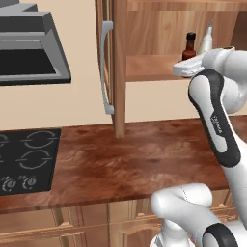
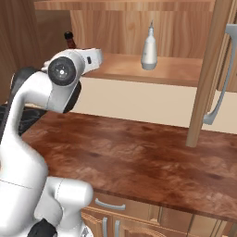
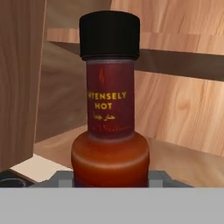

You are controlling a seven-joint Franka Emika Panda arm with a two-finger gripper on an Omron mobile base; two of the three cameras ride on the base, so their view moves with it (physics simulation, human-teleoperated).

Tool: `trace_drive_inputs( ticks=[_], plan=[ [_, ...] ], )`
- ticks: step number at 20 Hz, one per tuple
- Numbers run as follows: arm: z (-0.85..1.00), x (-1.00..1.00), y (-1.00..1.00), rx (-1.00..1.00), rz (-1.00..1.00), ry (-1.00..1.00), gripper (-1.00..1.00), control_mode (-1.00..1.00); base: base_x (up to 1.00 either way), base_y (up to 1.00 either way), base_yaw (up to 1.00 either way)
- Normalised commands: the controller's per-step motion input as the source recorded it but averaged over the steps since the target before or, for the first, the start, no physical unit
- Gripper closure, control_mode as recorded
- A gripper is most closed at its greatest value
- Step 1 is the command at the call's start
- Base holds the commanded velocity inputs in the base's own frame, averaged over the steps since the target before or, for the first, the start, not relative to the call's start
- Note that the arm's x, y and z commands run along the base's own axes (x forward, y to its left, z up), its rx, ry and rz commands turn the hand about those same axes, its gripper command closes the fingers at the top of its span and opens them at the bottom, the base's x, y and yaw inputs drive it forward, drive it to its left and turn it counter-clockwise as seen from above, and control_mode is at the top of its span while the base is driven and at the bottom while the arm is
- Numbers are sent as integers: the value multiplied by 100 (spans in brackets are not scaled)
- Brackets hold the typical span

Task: Move the condiment bottle and oil and vinegar bottle from the cabinet to the dining counter.

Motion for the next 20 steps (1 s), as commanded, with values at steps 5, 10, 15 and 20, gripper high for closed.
trace_drive_inputs(
  ticks=[5,10,15,20],
  plan=[
    [-2,-100,-3,0,0,2,100,-100,0,0,0],
    [-7,-100,-4,0,0,2,100,-100,0,0,0],
    [-17,-94,-1,-1,0,5,100,-100,0,0,0],
    [-23,-56,0,-1,0,4,100,-100,0,0,0]
  ],
)
